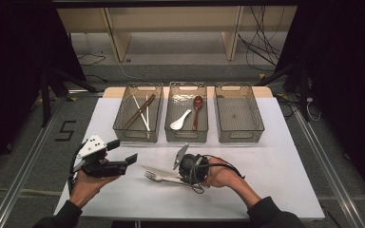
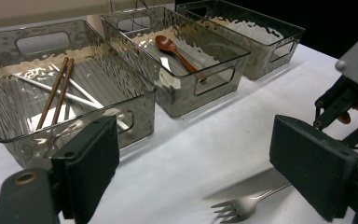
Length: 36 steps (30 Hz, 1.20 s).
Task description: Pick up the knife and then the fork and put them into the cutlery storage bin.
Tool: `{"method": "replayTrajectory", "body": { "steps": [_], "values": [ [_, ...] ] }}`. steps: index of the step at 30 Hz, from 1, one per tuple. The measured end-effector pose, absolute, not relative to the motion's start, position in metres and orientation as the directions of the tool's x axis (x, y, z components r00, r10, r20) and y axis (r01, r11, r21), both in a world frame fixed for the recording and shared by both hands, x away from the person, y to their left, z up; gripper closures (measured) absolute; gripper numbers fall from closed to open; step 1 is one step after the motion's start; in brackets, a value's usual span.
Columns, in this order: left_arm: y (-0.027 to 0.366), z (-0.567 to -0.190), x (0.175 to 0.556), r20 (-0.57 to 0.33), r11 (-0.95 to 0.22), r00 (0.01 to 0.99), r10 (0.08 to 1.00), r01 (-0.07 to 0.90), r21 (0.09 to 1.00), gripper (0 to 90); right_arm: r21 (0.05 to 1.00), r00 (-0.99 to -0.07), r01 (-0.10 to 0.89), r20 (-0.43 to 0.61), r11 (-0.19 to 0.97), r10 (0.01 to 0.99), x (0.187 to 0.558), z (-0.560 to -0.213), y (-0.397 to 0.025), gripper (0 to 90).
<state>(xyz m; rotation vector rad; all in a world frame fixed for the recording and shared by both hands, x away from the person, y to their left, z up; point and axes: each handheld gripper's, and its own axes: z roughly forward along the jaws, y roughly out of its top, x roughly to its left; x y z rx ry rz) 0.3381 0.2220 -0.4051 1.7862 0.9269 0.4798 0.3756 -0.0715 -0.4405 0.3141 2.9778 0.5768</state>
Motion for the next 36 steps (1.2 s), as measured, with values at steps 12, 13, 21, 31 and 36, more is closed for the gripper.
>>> {"method": "replayTrajectory", "body": {
  "steps": [12,13,21,31,36],
  "values": [
    [0.223,-0.405,0.338,-0.094,-0.176,0.616,0.782,0.363,0.915,15.4,0.494,-0.929,0.303,-0.037,0.815,0.368,0.398,-0.414,-0.105,80.7],
    [0.223,-0.405,0.338,-0.094,-0.175,0.616,0.782,0.363,0.915,15.4,0.506,-0.922,0.315,-0.036,0.803,0.385,0.4,-0.411,-0.109,80.7],
    [0.224,-0.405,0.338,-0.095,-0.17,0.615,0.783,0.359,0.918,15.4,0.562,-0.878,0.381,-0.029,0.734,0.478,0.412,-0.394,-0.134,80.7],
    [0.223,-0.405,0.338,-0.095,-0.17,0.612,0.785,0.361,0.917,15.4,0.636,-0.798,0.463,-0.006,0.618,0.603,0.427,-0.375,-0.172,80.7],
    [0.223,-0.405,0.338,-0.095,-0.168,0.611,0.786,0.359,0.918,15.4,0.656,-0.764,0.491,0.007,0.574,0.645,0.433,-0.37,-0.187,80.7]
  ]
}}
